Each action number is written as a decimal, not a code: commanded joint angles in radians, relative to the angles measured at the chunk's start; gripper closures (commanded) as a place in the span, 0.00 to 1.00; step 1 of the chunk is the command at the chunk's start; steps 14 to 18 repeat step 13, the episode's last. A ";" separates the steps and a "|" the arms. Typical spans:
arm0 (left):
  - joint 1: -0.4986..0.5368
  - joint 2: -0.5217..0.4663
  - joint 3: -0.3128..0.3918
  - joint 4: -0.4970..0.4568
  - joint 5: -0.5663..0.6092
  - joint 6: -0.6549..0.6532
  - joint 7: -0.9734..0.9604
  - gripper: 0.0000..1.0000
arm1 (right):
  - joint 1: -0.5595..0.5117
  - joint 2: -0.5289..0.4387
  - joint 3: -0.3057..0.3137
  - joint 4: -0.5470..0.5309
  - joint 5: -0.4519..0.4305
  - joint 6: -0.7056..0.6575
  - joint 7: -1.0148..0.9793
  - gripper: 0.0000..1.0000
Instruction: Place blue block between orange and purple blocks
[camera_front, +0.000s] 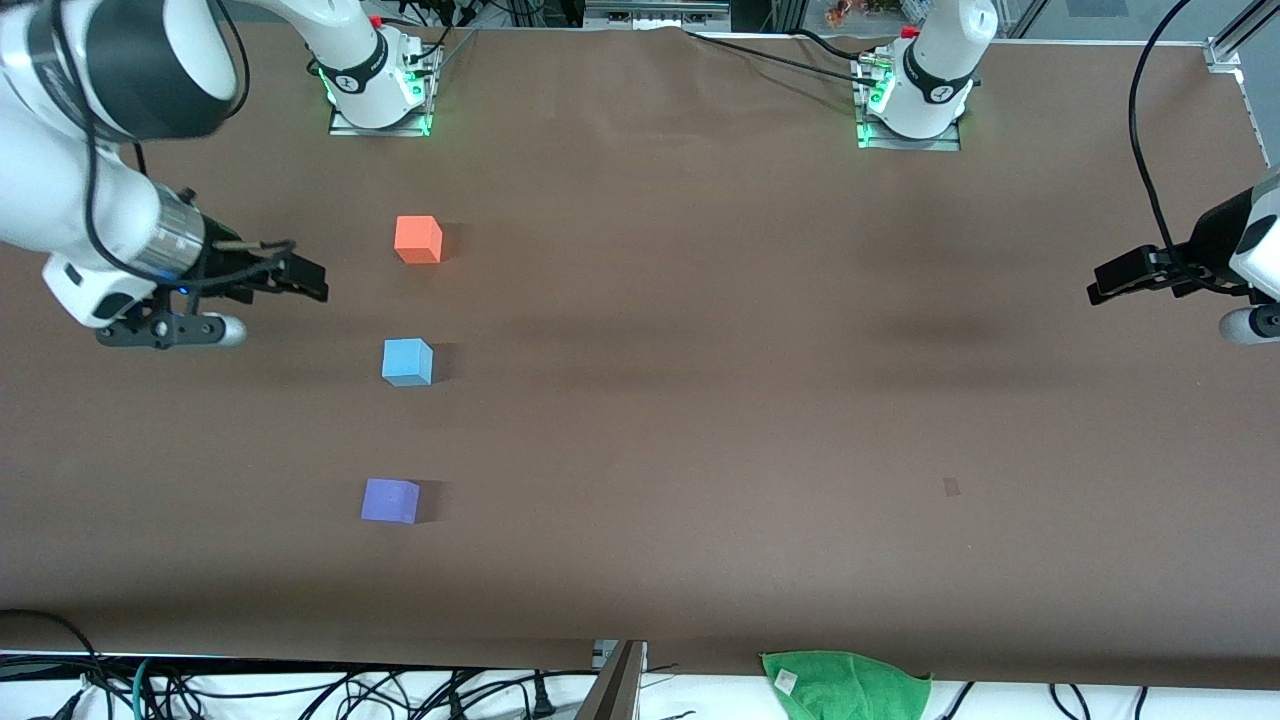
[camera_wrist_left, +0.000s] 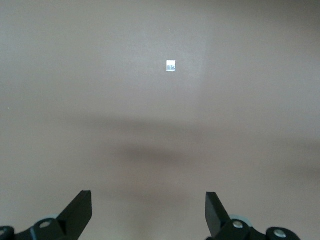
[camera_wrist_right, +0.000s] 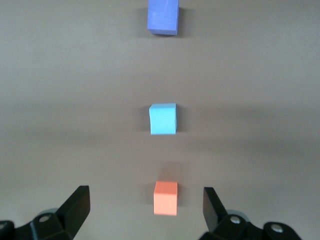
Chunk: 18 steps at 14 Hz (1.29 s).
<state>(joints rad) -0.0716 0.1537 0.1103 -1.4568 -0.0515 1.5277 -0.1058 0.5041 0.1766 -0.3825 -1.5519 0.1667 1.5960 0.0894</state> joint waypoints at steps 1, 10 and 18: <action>0.009 0.017 -0.001 0.035 -0.011 -0.021 0.023 0.00 | -0.001 -0.095 0.010 -0.063 -0.073 -0.024 -0.028 0.00; 0.009 0.017 -0.001 0.035 -0.014 -0.021 0.021 0.00 | -0.303 -0.123 0.309 -0.070 -0.148 0.038 -0.013 0.00; 0.009 0.017 -0.001 0.035 -0.014 -0.021 0.023 0.00 | -0.305 -0.092 0.309 -0.018 -0.156 0.035 -0.023 0.00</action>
